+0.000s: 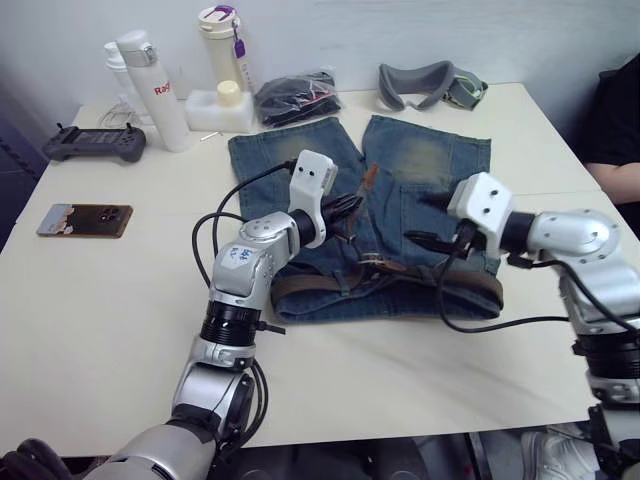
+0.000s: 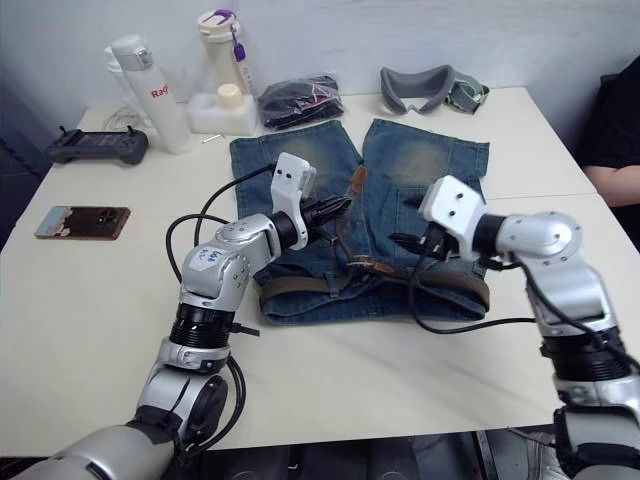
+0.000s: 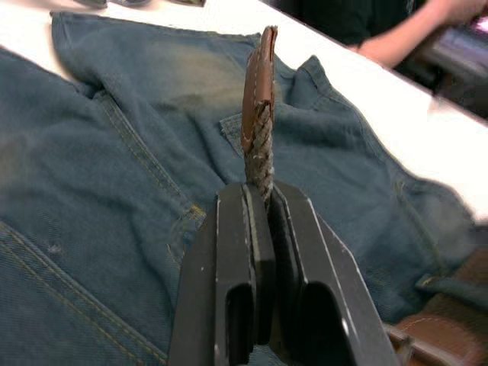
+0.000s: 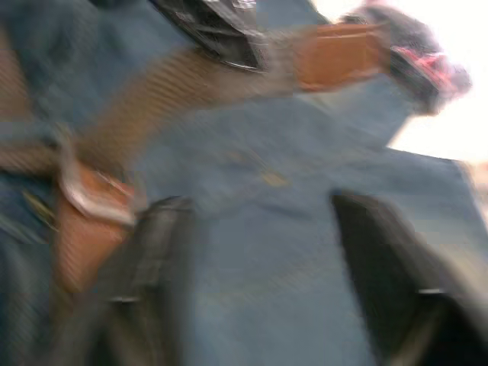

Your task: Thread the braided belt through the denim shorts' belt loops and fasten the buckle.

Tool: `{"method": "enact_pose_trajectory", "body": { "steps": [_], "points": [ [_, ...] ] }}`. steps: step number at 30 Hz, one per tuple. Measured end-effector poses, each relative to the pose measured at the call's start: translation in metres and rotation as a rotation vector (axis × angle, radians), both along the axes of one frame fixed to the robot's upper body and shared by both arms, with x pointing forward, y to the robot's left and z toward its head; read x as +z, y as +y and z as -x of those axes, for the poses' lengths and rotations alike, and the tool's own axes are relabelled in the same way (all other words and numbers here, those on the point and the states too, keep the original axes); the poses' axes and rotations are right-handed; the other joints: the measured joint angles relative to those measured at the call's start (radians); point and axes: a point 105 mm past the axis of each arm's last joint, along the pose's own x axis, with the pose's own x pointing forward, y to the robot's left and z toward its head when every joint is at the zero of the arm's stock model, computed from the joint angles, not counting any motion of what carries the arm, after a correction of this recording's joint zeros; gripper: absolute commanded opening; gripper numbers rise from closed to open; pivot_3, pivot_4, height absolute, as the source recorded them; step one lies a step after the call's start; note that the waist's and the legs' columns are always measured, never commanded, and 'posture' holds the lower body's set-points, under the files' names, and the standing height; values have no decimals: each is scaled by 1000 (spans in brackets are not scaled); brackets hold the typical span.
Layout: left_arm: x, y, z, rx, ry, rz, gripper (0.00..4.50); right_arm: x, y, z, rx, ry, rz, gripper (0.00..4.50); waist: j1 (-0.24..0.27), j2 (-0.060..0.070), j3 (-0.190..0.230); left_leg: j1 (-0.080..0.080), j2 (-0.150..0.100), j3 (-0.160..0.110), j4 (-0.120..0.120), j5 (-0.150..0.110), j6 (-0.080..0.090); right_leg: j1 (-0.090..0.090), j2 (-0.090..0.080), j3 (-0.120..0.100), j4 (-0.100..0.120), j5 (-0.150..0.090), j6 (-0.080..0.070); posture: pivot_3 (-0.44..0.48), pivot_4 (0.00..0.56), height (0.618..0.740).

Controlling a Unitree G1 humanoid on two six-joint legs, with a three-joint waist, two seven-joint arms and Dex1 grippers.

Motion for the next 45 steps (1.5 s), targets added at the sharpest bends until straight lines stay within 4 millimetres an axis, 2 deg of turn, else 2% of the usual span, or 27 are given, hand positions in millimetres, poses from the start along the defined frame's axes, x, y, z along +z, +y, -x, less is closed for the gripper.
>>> {"method": "enact_pose_trajectory", "body": {
  "steps": [3,7,10,12,14,18,24,30,34,45],
  "points": [
    [-1,6,-3,45,39,36,0,-5,18,2,25,36,-41,47,1,0,0,0,0,0,0,0,0,0,0,0,0,0,0,0,150,740],
    [1,9,-4,63,91,106,0,-26,33,4,45,94,9,47,1,0,0,0,0,0,0,0,0,0,0,0,0,0,0,0,150,740],
    [-2,15,-2,61,95,65,0,-58,31,8,44,194,46,47,1,0,0,0,0,0,0,0,0,0,1,0,0,0,0,0,150,740],
    [-11,19,-1,71,124,57,0,-66,32,12,58,210,47,47,-1,0,0,1,0,0,1,0,0,1,0,0,1,0,0,0,150,740],
    [-16,20,0,68,143,57,0,-69,32,13,65,203,62,47,-1,-1,-1,1,0,0,1,0,0,1,1,0,1,0,0,0,150,740],
    [-13,29,3,60,122,29,0,-70,32,15,80,185,78,47,-3,-2,-2,2,0,0,0,0,0,2,1,0,0,0,0,0,150,740],
    [-29,49,6,82,165,0,0,-64,27,24,120,295,-47,47,-5,-2,-2,2,0,0,0,-1,0,2,1,0,0,0,0,0,150,740],
    [-29,46,8,62,162,-2,0,-36,10,20,111,299,-80,47,-3,-2,-2,2,1,0,0,-1,0,2,1,0,0,0,0,0,150,740],
    [-30,43,10,53,162,-6,0,-40,5,14,84,328,-75,47,-7,-2,-2,2,1,0,0,-1,0,1,1,0,0,0,0,0,150,740],
    [-44,56,15,90,176,-48,0,-54,33,-1,160,426,-135,47,-8,-2,-2,1,1,0,0,-1,0,1,1,0,0,0,0,0,150,740]
  ]
}}
